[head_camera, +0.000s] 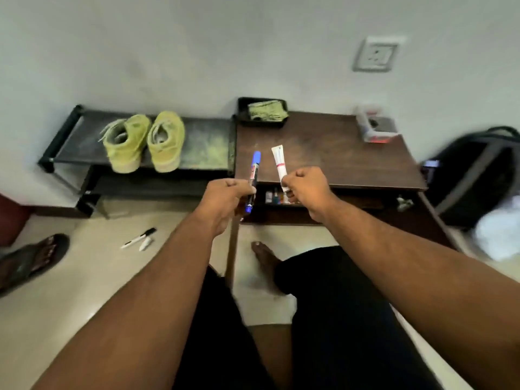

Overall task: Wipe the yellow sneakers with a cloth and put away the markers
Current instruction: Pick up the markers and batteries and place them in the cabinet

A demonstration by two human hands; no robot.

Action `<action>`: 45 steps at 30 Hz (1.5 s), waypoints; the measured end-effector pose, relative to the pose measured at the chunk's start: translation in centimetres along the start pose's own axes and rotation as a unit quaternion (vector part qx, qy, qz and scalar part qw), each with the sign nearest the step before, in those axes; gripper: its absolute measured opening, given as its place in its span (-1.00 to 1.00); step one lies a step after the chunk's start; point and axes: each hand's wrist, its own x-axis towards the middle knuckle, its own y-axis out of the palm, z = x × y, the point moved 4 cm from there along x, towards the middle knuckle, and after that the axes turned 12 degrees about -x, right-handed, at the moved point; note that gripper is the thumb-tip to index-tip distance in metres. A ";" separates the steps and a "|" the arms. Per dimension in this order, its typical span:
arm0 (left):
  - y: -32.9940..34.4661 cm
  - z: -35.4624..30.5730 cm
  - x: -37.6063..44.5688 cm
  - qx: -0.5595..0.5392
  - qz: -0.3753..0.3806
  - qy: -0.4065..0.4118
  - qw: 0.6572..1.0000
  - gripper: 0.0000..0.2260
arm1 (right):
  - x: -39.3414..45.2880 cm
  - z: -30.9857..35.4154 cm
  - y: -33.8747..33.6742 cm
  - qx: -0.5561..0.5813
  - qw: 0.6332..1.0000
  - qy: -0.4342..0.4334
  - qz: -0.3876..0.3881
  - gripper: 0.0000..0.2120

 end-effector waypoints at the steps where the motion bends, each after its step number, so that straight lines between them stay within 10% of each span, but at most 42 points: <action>1: 3.5 0.3 -1.3 0.004 0.028 -0.019 0.999 -0.93 | -0.9 -1.4 -3.1 0.011 1.000 0.005 -0.020 -0.82; 11: 24.4 14.9 1.6 -0.055 -0.010 -0.252 0.966 -0.90 | -1.2 -19.4 -15.4 0.105 0.979 0.129 -0.122 -0.89; 20: 26.0 24.7 12.2 -0.161 -0.153 -0.237 0.946 -0.82 | 6.9 -29.6 -11.1 0.165 0.954 0.246 -0.053 -0.95; 23: 26.3 25.4 15.9 -0.154 -0.087 -0.247 0.953 -0.41 | 10.4 -31.1 -9.6 0.180 0.949 0.256 -0.036 -0.93; 30: 25.5 29.9 20.5 -0.295 -0.262 -0.213 0.894 -0.83 | 18.3 -33.9 -7.2 0.175 0.947 0.270 -0.022 -0.86; 45: 23.5 31.8 24.8 -0.241 -0.377 -0.158 0.880 -0.67 | 23.7 -32.9 -6.7 0.112 0.971 0.188 -0.096 -0.93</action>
